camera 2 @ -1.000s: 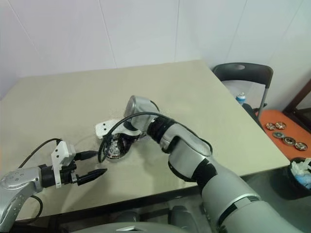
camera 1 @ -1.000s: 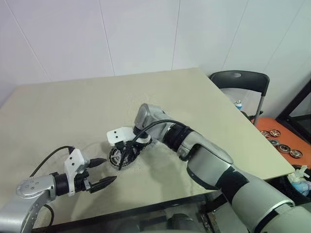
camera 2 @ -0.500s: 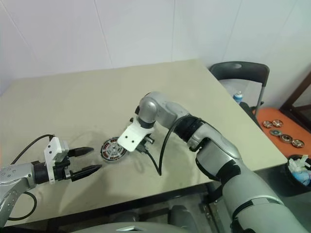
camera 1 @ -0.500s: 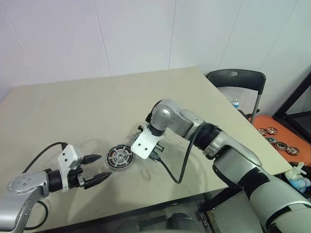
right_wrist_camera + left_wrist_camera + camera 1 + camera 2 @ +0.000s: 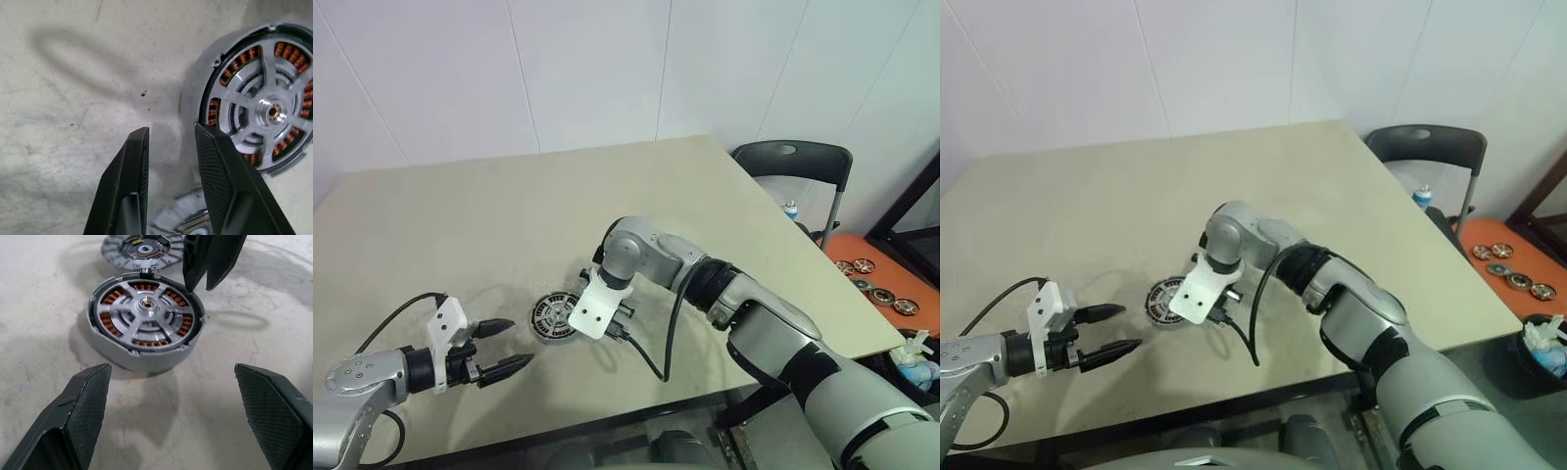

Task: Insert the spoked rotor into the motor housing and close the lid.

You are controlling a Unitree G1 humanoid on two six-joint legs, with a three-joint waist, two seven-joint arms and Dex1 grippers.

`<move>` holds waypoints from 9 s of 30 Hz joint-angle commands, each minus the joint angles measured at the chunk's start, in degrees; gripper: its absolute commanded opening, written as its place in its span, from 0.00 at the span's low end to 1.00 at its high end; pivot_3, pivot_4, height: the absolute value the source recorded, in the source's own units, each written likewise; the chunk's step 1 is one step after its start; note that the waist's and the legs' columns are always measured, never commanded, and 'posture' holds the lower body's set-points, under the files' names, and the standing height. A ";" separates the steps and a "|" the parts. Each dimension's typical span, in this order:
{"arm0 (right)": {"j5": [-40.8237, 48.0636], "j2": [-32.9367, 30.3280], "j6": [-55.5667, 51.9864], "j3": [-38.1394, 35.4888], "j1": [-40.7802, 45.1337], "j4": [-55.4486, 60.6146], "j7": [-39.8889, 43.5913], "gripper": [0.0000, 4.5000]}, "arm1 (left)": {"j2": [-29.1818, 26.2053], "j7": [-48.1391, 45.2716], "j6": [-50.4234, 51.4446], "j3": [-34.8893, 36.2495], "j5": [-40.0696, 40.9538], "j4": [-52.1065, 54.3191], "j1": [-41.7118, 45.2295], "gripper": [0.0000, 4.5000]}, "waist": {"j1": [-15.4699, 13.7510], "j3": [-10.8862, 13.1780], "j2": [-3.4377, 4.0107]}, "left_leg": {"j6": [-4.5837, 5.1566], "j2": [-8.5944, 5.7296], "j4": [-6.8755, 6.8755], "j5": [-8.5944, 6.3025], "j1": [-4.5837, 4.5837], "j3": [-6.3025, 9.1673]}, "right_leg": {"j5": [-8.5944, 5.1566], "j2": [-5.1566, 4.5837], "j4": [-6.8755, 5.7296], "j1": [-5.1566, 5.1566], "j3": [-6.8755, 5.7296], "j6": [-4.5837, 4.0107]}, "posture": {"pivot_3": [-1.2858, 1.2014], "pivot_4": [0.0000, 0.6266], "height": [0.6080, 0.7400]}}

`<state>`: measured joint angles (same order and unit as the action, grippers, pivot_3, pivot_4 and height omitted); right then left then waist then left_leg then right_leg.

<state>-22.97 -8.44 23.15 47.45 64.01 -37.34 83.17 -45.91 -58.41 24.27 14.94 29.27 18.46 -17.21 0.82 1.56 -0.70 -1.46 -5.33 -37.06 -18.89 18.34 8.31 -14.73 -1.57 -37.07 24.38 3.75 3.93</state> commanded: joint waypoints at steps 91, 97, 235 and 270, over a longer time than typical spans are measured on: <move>-0.54 2.29 -9.72 -0.16 0.66 1.74 6.11 0.00 | 2.28 1.89 -1.99 -0.50 -1.18 -0.95 1.78 0.96 | 0.15 -0.03 -0.05 | 0.03 0.12 -0.03 -0.19 0.03 -0.27 | 0.07 -0.02 0.01 0.17 -0.07 -0.10 | 0.52 0.00 1.00; -0.56 2.98 -13.31 -1.20 1.43 1.43 5.65 0.00 | 2.29 1.81 -2.07 -1.22 -1.40 -1.92 3.05 0.96 | 0.10 -0.03 -0.05 | 0.03 0.12 -0.04 -0.19 -0.01 -0.27 | 0.07 -0.01 -0.01 0.14 -0.07 -0.10 | 0.52 0.00 1.00; 36.38 -11.39 -57.27 -28.09 -24.63 30.18 -21.47 0.00 | 0.03 -0.15 -0.66 -2.84 -1.45 -5.95 11.14 0.96 | -0.07 -0.22 -0.34 | 0.33 0.20 -0.16 -0.36 0.03 -0.47 | 0.12 -0.02 0.44 -0.07 0.06 -0.04 | 0.52 0.00 1.00; 28.26 -1.44 -45.54 -16.78 -11.90 7.47 -9.39 0.00 | 1.02 2.41 -0.40 -0.69 -0.80 -2.80 7.30 0.96 | -0.23 -0.18 -0.27 | 0.27 0.15 -0.22 -0.33 -0.05 -0.50 | 0.13 -0.08 0.07 0.02 -0.02 -0.05 | 0.52 0.00 1.00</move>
<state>7.45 -9.48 -23.48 30.35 52.41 -27.42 74.40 -44.76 -56.17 24.29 12.59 27.78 14.04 -10.76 0.59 1.38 -0.97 -1.18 -5.19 -37.31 -19.22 18.29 7.80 -14.60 -1.66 -37.00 24.37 3.73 3.88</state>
